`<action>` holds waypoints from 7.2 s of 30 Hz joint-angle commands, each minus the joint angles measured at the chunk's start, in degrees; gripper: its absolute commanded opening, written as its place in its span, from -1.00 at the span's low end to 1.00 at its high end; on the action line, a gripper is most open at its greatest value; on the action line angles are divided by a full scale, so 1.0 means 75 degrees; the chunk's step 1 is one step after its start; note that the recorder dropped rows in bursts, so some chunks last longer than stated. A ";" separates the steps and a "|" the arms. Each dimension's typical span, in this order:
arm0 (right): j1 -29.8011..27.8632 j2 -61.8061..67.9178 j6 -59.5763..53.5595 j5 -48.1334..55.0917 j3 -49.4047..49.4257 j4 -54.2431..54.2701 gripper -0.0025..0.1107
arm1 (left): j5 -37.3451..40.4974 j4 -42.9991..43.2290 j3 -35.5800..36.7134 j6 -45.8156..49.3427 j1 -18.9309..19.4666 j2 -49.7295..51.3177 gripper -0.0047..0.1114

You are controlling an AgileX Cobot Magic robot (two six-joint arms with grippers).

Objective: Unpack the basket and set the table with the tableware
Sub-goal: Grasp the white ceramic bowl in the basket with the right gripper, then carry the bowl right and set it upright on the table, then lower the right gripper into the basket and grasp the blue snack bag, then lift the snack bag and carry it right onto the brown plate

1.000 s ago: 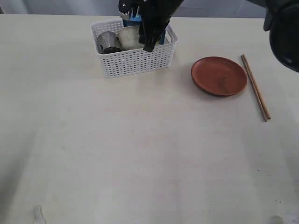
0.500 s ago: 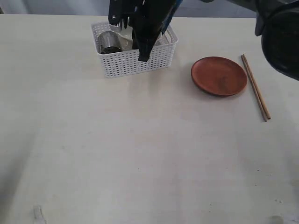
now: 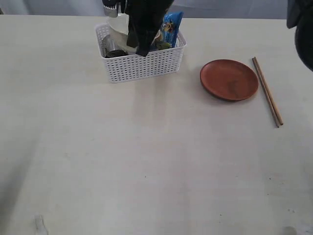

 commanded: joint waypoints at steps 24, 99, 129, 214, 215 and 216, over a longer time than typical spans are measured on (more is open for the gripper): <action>-0.0852 -0.5251 0.2921 0.0197 0.4762 -0.1336 -0.96 | 0.0007 -0.0054 0.0022 -0.0048 -0.0044 0.0002 -0.92; -0.0824 -0.2797 0.8389 -0.3136 0.3536 -0.3010 -0.04 | 0.0007 -0.0054 0.0022 -0.0048 -0.0044 0.0002 -0.92; -0.0331 0.1584 0.3591 -0.1111 -0.1747 -0.3421 -0.96 | 0.0007 -0.0054 0.0022 -0.0048 -0.0044 0.0002 -0.92; -0.2774 -0.1345 0.3788 -0.0360 0.2496 -0.2223 -0.96 | 0.0007 -0.0054 0.0022 -0.0048 -0.0044 0.0002 -0.92; -0.2774 -0.1345 0.3788 -0.0384 0.2496 -0.2223 -0.96 | 0.0007 -0.0054 0.0022 -0.0048 -0.0044 0.0002 -0.92; -0.2774 -0.1330 0.3788 -0.0432 0.2496 -0.2223 -0.96 | 0.0007 -0.0054 0.0022 -0.0048 -0.0044 0.0002 -0.92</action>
